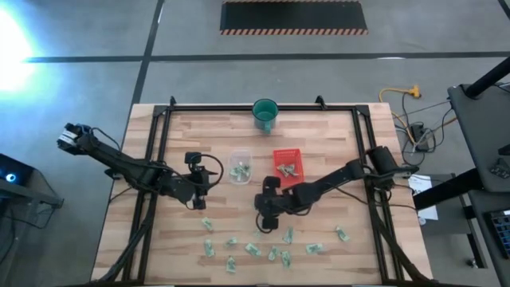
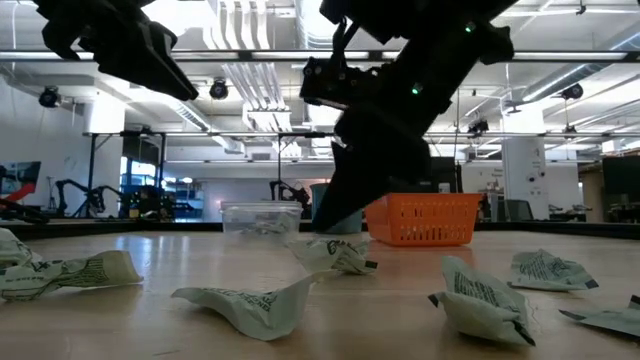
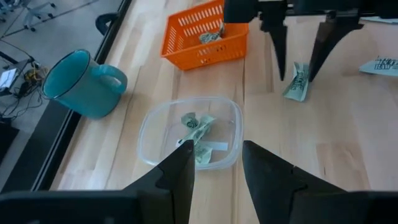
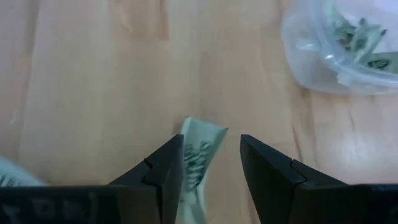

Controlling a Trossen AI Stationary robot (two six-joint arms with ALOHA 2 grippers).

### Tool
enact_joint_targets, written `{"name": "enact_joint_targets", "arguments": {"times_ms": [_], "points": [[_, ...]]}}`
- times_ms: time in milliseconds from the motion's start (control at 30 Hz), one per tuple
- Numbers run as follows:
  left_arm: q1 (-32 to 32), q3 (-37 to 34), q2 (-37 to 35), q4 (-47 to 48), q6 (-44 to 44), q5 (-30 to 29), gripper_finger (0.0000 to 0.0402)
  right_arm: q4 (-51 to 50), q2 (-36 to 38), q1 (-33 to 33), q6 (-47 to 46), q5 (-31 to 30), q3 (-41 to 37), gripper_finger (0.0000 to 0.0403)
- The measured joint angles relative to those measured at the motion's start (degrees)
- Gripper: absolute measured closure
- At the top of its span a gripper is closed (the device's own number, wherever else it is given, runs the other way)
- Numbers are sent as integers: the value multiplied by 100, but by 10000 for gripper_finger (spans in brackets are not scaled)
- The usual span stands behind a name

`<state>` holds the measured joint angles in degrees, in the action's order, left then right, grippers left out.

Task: Pick and place items into bin
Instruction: Put the stevia packet into the orange bin

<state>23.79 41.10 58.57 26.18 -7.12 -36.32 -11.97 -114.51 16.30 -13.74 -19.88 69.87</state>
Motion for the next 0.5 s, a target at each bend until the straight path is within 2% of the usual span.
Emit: {"name": "enact_joint_targets", "arguments": {"times_ms": [167, 500], "points": [[0, 0, 0, 4, 1, 0, 283, -4, 3, -116, -365, 4, 4, 254], [0, 0, 0, -3, 0, 4, 283, 1, 3, -146, -389, 177, -20, 254]]}}
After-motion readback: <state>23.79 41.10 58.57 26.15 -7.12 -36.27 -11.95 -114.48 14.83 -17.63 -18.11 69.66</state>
